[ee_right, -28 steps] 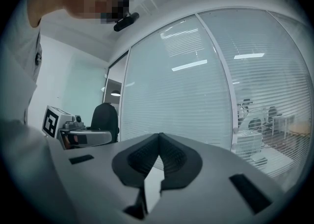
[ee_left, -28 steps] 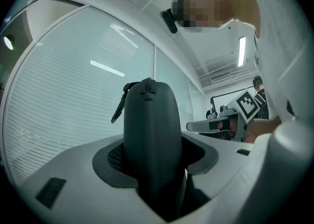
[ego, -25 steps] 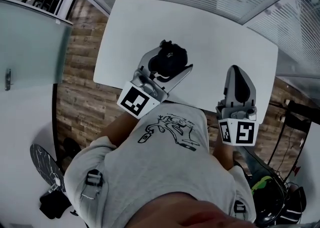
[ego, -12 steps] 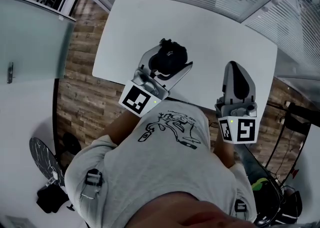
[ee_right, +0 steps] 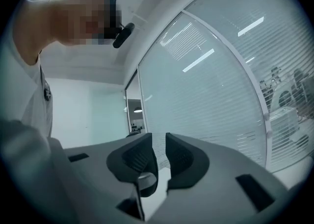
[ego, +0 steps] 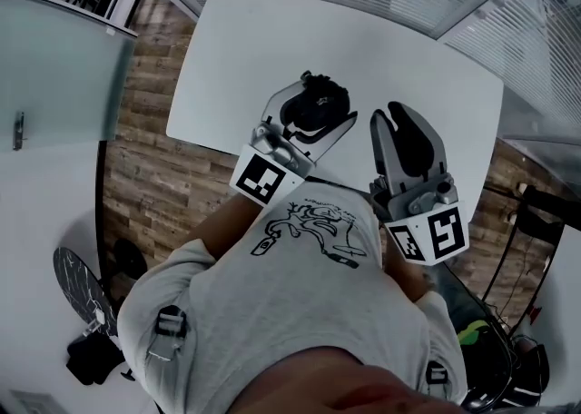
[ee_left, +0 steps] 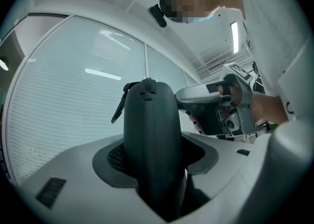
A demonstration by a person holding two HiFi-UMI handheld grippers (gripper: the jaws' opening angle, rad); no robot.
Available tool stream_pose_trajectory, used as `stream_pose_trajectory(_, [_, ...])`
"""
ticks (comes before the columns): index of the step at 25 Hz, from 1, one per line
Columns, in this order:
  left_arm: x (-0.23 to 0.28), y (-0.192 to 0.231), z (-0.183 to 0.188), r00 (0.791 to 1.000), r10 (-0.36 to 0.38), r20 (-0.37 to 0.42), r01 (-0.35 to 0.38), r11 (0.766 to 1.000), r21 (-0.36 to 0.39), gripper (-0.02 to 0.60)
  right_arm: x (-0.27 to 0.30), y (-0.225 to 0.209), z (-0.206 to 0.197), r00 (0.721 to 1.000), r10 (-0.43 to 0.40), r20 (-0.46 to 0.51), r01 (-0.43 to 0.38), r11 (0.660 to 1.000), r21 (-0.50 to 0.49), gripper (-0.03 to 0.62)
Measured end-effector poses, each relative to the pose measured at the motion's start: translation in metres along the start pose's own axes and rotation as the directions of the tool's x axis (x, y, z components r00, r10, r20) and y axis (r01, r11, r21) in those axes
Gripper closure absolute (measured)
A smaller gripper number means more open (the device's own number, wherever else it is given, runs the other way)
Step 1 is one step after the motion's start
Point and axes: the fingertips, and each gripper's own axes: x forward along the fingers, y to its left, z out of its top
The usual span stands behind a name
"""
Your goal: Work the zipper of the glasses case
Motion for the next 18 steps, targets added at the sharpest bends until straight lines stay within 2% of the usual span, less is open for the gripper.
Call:
stream_pose_trajectory(7, [0.007,-0.010,-0.010,1.000,-0.019,0.003,0.019,0.998,0.060,0.330,0.012,0.026,-0.002,0.995,0.101,-0.002,-0.101,0.992,0.071,0.465])
stream_pose_trajectory(13, [0.019,-0.007,-0.005,0.999,-0.034,0.036,0.030,0.992,0.119,0.330,0.028,0.025,-0.004,0.994,0.107,-0.020,-0.105,0.990,0.090,0.456])
stream_pose_trajectory(18, [0.025,-0.005,-0.009,0.999,-0.035,0.040,0.029,0.990,0.139,0.330,0.034,0.021,-0.011,0.994,0.101,-0.032,-0.097,0.990,0.103,0.462])
